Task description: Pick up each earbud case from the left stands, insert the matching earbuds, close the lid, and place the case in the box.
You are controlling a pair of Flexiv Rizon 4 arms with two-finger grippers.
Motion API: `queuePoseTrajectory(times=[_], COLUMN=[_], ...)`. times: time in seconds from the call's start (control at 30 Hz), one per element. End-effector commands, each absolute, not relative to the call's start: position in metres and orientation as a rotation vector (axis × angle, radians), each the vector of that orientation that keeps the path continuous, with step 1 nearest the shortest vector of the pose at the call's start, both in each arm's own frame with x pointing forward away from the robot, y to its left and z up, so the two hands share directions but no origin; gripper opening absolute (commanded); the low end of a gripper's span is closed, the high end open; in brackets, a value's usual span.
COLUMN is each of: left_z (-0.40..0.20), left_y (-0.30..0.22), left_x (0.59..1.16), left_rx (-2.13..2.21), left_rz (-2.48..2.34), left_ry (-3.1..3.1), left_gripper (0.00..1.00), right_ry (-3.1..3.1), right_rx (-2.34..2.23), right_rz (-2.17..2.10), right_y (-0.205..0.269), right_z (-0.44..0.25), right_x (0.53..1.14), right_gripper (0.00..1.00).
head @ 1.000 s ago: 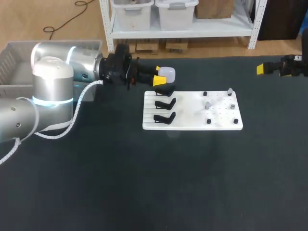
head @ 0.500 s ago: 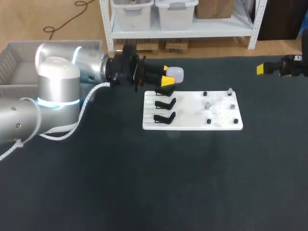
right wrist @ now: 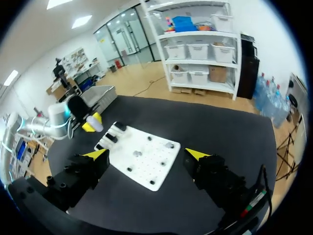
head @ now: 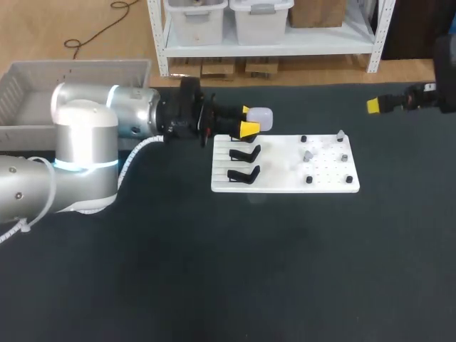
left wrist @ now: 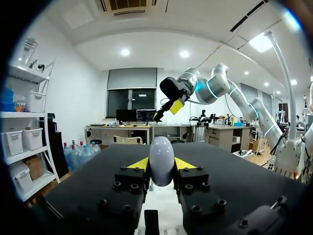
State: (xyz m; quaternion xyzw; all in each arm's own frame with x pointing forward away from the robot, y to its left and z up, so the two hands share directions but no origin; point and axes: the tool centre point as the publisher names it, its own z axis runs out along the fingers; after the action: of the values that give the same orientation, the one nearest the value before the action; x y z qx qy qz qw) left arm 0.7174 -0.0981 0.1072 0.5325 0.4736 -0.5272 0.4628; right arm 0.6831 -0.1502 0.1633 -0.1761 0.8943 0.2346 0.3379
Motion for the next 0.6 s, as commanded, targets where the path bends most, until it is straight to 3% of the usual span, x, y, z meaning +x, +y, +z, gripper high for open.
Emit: queuePoseTrajectory(times=[0.03, 0.6], left_z=[0.105, 0.102], left_y=[-0.098, -0.092], left_x=[0.722, 0.719], left_rx=[1.321, 1.343], left_rz=[-1.31, -1.321], left_ry=[1.156, 1.151], left_gripper=[0.0, 0.0], right_ry=[2.336, 2.353], right_rx=[-0.492, -0.657], right_rz=[0.585, 0.63], right_y=[-0.131, -0.06], right_z=[0.172, 0.172], right_x=[0.666, 0.652], right_gripper=[1.0, 1.0])
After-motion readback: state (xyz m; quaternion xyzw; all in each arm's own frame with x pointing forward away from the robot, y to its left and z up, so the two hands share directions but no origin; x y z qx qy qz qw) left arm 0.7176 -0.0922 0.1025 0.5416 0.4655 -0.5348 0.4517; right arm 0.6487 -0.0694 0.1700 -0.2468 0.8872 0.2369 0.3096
